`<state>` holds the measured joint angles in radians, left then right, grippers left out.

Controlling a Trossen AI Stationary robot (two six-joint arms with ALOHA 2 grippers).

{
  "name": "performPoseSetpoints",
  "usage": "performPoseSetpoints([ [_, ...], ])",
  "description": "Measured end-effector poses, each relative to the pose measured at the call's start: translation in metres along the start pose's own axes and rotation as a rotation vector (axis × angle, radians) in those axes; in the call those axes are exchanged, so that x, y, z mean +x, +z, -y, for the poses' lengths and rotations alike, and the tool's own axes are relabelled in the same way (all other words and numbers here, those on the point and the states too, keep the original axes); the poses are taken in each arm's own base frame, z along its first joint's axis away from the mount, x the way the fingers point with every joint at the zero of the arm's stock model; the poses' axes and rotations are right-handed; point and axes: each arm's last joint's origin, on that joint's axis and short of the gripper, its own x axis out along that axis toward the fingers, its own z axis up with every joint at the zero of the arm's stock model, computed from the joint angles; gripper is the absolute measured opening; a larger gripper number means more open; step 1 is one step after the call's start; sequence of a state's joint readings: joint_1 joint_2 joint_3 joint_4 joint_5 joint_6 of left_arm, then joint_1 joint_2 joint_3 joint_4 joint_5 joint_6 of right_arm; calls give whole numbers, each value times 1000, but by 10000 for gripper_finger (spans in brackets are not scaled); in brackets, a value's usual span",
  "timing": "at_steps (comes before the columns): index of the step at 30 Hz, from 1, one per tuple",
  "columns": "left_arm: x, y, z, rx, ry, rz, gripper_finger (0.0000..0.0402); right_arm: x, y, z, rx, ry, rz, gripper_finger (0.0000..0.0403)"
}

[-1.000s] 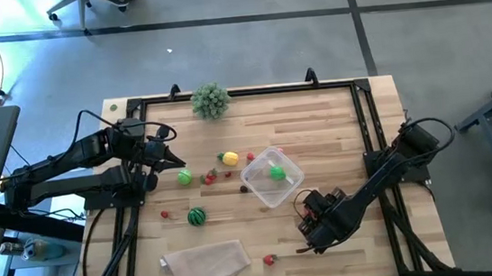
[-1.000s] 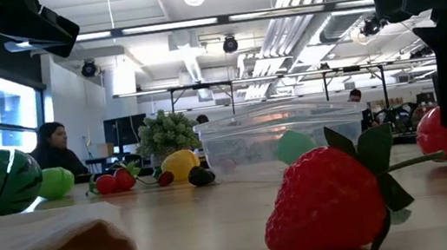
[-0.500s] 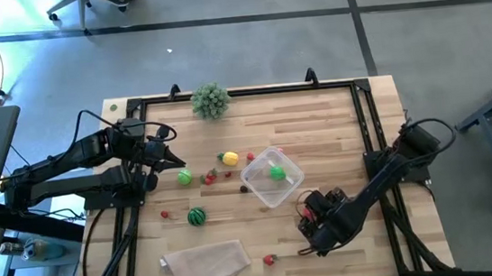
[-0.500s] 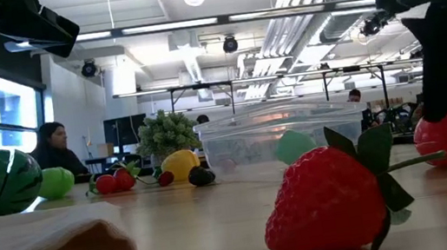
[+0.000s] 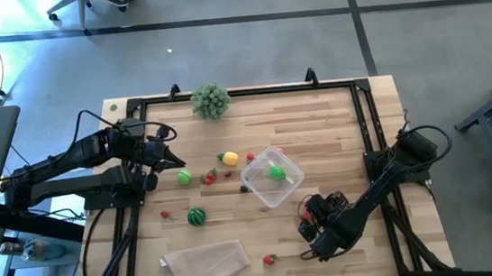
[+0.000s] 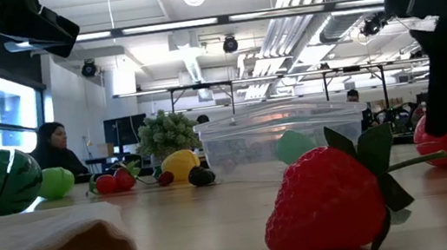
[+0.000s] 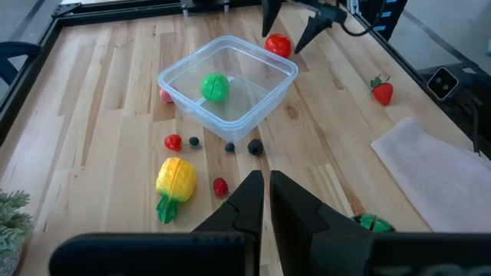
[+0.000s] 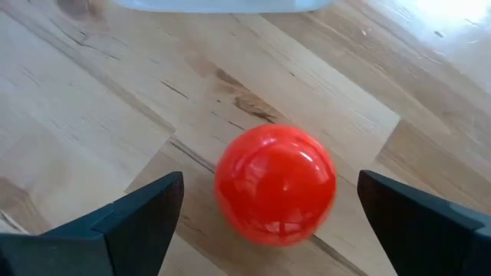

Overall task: Pick and placing Produce into tupperware
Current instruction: Put the tomato into the transparent bin

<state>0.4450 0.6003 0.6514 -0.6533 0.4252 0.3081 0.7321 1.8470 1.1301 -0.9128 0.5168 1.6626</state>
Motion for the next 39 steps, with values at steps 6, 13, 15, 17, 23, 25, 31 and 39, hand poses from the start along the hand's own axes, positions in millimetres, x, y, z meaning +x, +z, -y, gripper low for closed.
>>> performPoseSetpoints([
  [6, 0, 0, 0, 1, 0, 0, 17, 6, -10, 4, 47, 9, 12, 381],
  [13, 0, 0, 0, 0, 0, 0, 17, 21, -24, 12, 111, 79, 55, 381],
  [15, 0, 0, 0, 0, 0, 0, 17, 21, -26, 13, 121, 82, 64, 381],
  [17, 0, 0, 0, 1, -1, 0, 17, 22, -27, 14, 119, 84, 69, 381],
  [23, 0, 0, 0, 1, -1, 0, 17, 23, -27, 15, 112, 86, 105, 378],
  [25, 0, 0, 0, 0, 0, 0, 17, 24, -26, 15, 101, 82, 106, 373],
  [31, 0, 0, 0, 0, 0, 0, 17, 27, -21, 12, 53, 83, 79, 357],
  [39, 0, 0, 0, 0, 0, 0, 17, 30, -16, 12, 11, 74, 71, 333],
])
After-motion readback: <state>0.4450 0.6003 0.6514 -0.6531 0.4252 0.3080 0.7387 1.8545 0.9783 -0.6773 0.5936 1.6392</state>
